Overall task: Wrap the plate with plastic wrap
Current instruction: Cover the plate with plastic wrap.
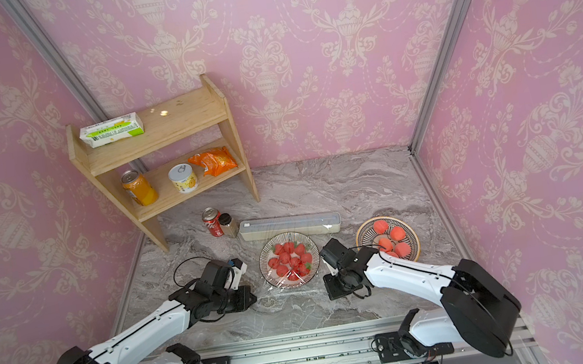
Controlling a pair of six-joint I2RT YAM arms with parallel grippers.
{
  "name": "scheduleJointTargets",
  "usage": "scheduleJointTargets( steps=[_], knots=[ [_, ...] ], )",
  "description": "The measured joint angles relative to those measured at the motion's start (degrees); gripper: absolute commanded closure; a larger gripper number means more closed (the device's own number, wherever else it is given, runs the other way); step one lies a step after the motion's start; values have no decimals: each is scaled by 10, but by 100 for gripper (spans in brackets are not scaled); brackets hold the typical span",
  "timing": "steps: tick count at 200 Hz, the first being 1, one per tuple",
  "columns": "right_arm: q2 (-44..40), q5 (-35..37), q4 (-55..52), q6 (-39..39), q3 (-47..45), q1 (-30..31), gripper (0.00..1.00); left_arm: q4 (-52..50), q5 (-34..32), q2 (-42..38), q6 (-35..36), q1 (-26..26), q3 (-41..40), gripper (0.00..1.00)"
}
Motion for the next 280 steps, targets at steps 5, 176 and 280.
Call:
scheduleJointTargets(
  steps=[5,176,280],
  knots=[
    [3,4,1,0,2,0,100,1,-2,6,3,0,3,100],
    [57,18,64,-20,27,-47,100,65,-44,139,75,5,91,100],
    [40,70,55,-26,41,-81,30,65,-121,111,79,20,94,56]
  ],
)
